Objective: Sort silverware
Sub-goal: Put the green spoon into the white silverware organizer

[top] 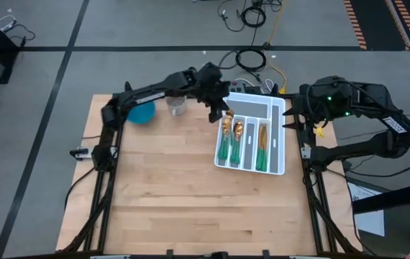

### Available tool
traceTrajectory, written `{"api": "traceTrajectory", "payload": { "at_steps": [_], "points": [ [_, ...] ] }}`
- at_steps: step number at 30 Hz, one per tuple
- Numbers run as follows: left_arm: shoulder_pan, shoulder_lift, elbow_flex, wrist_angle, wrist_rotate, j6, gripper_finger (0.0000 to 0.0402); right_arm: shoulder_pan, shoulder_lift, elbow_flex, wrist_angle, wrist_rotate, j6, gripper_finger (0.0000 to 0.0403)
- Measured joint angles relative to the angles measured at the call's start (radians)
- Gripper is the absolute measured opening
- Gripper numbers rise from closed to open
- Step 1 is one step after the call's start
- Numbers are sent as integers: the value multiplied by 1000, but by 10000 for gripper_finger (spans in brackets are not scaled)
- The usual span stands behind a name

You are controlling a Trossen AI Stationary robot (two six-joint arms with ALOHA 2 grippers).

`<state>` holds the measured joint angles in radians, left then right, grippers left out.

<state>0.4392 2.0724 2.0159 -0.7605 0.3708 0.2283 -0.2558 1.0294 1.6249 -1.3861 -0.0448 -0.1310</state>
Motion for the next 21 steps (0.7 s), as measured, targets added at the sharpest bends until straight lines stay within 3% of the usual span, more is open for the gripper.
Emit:
{"api": "traceTrajectory", "payload": {
  "at_steps": [9,21],
  "points": [
    [12,141,77,8,38,79,0,0,1,0,-1,0,15,185],
    [9,151,78,104,89,100,0,0,1,0,-14,0,12,185]
  ]
}}
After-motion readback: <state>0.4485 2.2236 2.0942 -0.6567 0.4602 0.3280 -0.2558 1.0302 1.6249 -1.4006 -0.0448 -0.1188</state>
